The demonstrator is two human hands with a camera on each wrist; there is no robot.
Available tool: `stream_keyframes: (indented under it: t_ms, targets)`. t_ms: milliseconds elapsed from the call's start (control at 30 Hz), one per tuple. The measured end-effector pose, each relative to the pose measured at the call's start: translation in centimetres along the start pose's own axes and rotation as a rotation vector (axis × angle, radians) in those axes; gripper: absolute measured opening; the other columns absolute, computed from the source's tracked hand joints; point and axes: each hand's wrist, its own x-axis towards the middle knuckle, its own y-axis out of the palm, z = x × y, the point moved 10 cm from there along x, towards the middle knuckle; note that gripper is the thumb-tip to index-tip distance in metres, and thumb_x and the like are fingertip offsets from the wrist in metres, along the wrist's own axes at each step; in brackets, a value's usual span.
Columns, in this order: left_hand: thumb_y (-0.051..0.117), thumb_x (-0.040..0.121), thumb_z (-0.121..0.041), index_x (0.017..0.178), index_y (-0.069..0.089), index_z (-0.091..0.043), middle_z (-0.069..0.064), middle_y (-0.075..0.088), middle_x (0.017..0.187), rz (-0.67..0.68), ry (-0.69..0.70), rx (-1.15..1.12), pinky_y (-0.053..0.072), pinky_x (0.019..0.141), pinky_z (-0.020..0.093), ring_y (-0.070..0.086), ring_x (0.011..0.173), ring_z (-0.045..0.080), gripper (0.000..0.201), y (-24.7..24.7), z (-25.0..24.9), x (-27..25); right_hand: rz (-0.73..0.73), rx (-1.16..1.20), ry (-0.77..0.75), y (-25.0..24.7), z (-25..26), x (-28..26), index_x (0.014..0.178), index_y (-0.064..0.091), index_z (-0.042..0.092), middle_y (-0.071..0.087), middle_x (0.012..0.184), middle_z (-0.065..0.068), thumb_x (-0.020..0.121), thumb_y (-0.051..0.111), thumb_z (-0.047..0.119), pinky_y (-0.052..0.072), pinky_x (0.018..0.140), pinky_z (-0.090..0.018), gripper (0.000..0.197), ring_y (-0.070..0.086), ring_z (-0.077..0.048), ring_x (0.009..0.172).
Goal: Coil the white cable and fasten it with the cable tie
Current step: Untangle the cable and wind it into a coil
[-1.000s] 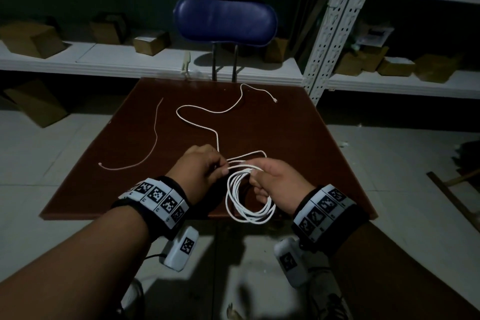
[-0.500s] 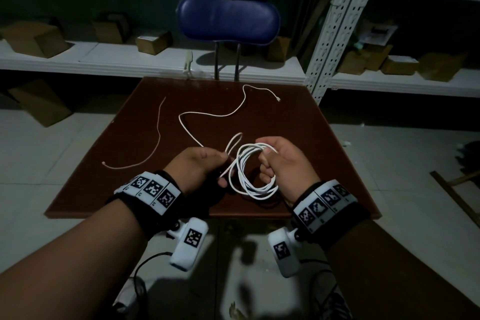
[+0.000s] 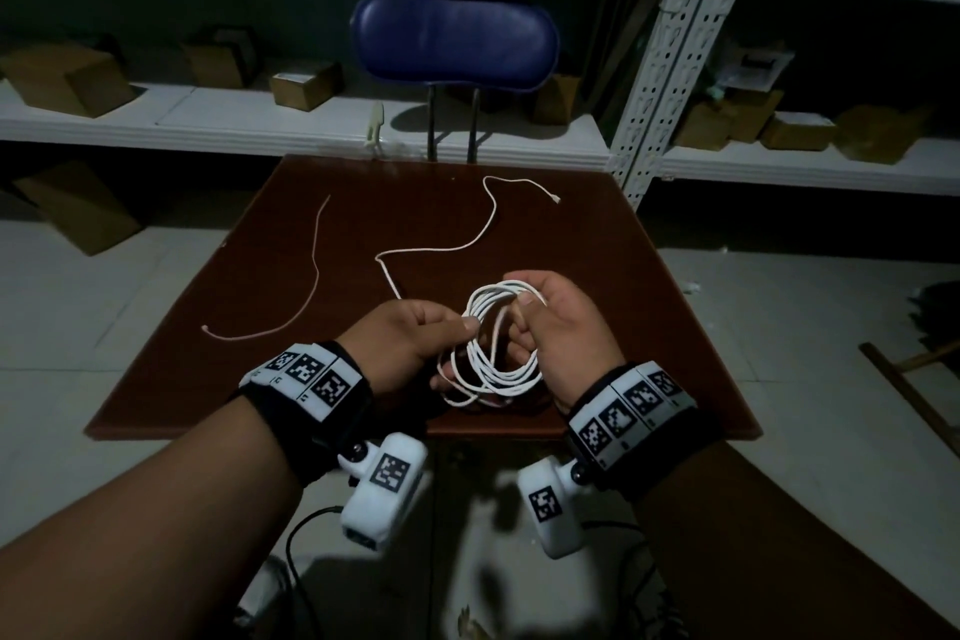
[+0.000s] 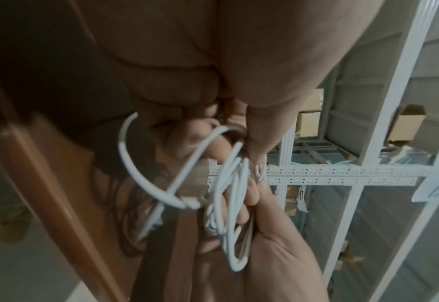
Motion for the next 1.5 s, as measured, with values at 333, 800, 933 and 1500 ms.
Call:
stream_keyframes:
  t_ms: [333, 800, 933, 1500]
  targets:
    - [0.062, 0.088, -0.030, 0.099, 0.064, 0.006, 0.006, 0.048, 0.048, 0.116, -0.009, -0.045, 0.035, 0.053, 0.030, 0.042, 0.044, 0.017, 0.037, 0.6, 0.3, -0.3, 0.057, 0.082, 0.032, 0.8, -0.2, -0.1, 0.107, 0.058, 0.013, 0.047, 0.058, 0.006, 0.105, 0.038, 0.008, 0.032, 0.048, -0.026, 0.021, 0.033, -0.012, 0.052]
    - [0.052, 0.100, -0.015, 0.071, 0.057, -0.006, 0.013, 0.050, 0.053, 0.020, 0.049, -0.006, 0.039, 0.055, 0.031, 0.045, 0.048, 0.023, 0.031, -0.6, -1.2, -0.5, 0.051, 0.101, 0.008, 0.5, 0.3, 0.0, 0.125, 0.055, 0.011, 0.067, 0.083, -0.010, 0.103, 0.049, 0.010, 0.058, 0.061, -0.027, 0.023, 0.066, -0.015, 0.064]
    - [0.053, 0.100, -0.016, 0.073, 0.060, -0.006, 0.015, 0.053, 0.057, -0.003, 0.034, 0.009, 0.039, 0.057, 0.032, 0.048, 0.050, 0.024, 0.030, -0.8, -1.0, -0.5, 0.037, 0.009, -0.001, 0.2, 0.1, -0.1, 0.107, 0.066, 0.018, 0.065, 0.076, -0.001, 0.104, 0.046, 0.014, 0.054, 0.060, -0.031, 0.021, 0.061, -0.014, 0.060]
    - [0.052, 0.102, -0.017, 0.091, 0.063, -0.002, 0.013, 0.060, 0.059, -0.218, 0.071, -0.008, 0.049, 0.053, 0.026, 0.056, 0.051, 0.021, 0.022, -3.3, -2.0, -0.6, -0.348, 0.009, 0.119, -4.3, -1.4, -0.5, 0.092, 0.066, 0.013, 0.071, 0.085, -0.008, 0.100, 0.042, 0.055, 0.056, 0.062, -0.036, 0.050, 0.068, -0.023, 0.075]
